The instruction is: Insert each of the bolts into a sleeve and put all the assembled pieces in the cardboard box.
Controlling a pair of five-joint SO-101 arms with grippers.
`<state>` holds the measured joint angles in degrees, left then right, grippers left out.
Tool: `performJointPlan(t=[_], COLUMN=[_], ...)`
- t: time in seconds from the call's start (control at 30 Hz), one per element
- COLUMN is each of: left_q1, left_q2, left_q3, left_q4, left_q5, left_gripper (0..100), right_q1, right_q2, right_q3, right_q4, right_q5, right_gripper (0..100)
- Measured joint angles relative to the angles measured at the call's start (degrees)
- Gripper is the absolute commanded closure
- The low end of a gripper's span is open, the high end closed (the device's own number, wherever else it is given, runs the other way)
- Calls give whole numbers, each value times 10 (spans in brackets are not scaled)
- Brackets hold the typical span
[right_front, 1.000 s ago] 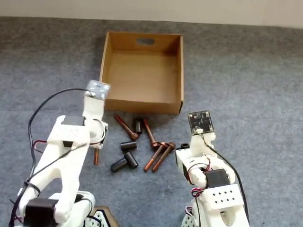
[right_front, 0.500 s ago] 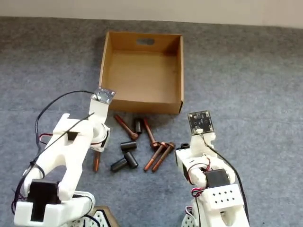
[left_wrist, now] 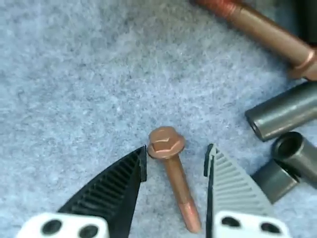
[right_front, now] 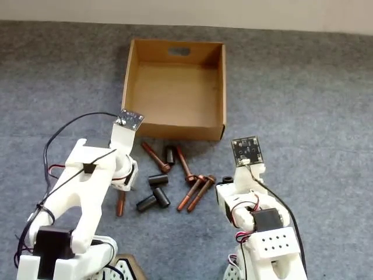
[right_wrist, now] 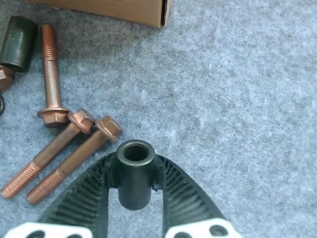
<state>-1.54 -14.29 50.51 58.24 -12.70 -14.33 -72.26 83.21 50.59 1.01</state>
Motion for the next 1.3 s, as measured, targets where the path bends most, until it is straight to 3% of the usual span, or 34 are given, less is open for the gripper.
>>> performJointPlan(t=[0.33,0.53,0.8,1.0,1.2,1.3], left_q1=[3,6,11,11,12,11], left_q2=[-14,-15,-15,-14,-13,-13], left_q3=[55,57,55,19,18,18], left_q4=[-62,-64,-72,-92,-110,-110], left_q5=[0,1,2,1,1,1], left_gripper=[833,953,958,946,787,787], right_q1=[0,0,0,0,0,0], right_q2=[0,0,0,0,0,0], right_q3=[0,0,0,0,0,0], right_q4=[0,0,0,0,0,0], right_q5=[0,0,0,0,0,0], right_gripper=[992,992,992,992,992,992])
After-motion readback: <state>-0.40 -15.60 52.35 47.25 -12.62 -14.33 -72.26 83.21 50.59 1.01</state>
